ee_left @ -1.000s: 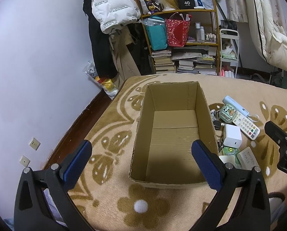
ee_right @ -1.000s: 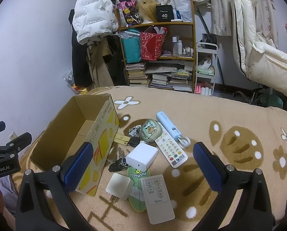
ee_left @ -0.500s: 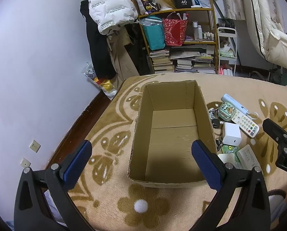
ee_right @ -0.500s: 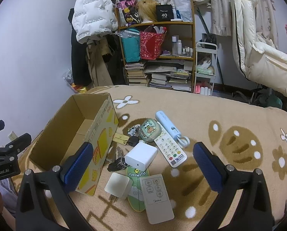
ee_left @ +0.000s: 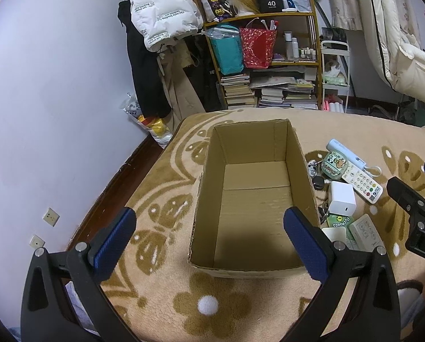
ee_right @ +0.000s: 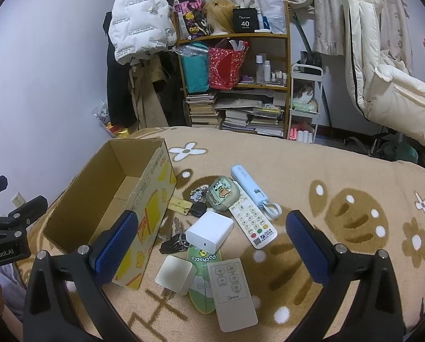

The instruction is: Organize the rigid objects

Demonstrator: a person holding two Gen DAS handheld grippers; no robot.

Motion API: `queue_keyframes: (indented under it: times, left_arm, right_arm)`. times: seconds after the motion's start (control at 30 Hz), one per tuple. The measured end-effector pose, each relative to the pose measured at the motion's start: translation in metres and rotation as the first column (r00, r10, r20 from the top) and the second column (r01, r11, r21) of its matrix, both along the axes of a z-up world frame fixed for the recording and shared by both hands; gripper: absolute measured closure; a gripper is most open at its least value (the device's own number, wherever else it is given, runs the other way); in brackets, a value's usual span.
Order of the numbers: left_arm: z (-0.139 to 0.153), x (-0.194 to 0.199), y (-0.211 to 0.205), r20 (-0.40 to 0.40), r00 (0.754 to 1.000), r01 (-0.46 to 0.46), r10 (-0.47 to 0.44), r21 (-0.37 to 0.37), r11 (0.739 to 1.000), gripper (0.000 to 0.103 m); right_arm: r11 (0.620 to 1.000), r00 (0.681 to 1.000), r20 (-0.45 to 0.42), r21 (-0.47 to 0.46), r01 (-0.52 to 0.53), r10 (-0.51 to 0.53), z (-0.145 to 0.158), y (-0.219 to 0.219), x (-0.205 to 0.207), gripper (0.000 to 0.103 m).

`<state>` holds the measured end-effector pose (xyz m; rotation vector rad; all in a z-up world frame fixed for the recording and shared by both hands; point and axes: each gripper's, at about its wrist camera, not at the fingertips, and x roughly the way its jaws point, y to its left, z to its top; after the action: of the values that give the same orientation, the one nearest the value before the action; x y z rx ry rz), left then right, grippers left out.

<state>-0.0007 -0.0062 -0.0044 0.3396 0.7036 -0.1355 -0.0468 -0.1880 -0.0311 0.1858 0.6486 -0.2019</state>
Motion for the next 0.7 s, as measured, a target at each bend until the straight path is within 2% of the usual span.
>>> queue_keyframes:
  times: [0.7]
  left_arm:
    - [-0.0031, 0.0061, 0.0051, -0.032, 0.999, 0.011, -0.011, -0.02, 1.0, 0.001]
  right_arm:
    - [1.0, 1.0, 0.007, -0.011, -0.025, 0.025, 0.005, 0.0071, -0.0007, 0.0]
